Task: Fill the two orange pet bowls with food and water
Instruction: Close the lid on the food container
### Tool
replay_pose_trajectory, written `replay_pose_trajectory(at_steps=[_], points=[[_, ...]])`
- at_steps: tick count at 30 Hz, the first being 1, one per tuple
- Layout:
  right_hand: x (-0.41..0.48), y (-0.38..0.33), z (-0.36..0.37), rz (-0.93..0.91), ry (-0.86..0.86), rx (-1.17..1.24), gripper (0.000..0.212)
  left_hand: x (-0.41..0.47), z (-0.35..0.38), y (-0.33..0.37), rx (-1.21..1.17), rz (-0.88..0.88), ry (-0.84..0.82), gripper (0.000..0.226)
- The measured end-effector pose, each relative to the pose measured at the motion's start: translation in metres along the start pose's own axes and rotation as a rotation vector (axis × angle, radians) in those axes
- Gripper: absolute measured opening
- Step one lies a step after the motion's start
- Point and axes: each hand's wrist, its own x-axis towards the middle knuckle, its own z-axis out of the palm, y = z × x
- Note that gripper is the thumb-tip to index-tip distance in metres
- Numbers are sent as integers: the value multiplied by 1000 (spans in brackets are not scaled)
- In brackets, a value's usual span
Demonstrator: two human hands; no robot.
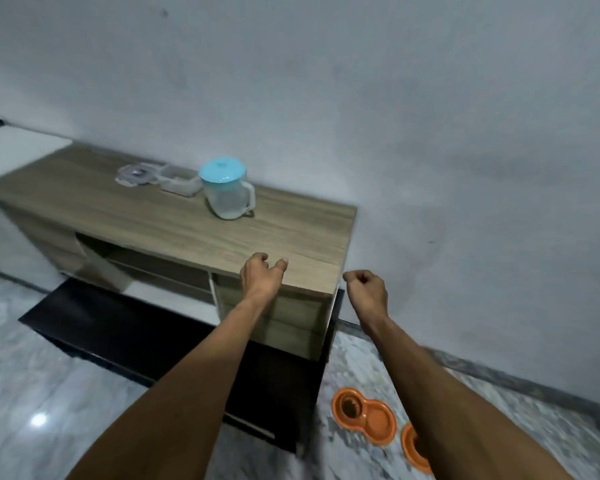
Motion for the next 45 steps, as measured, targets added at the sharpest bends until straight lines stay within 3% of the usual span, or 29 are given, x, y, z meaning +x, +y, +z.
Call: replay_pose_trajectory(at_steps=[10, 19, 26, 32, 37, 42, 45], points=[[-2, -65, 167, -81, -125, -64, 15, 104, -132, -36, -2, -26, 133, 49], [37, -88, 341, 8, -224, -65, 12, 263, -234, -65, 91, -57, 172, 43], [66, -129, 432, 44, -256, -83, 13, 356, -287, -71, 131, -27, 166, 41], [105, -158, 493, 23, -152, -69, 13, 443, -314, -80, 138, -16, 104, 33], [145, -185, 535, 28, 39, -52, 25, 536, -329, -84, 255, 31, -27, 61], [181, -200, 570, 83, 206, -101, 41, 616, -338, -83, 370, 76, -112, 53], [199, -196, 586, 99, 238, -149, 44, 655, -337, -92, 425, 82, -99, 64]])
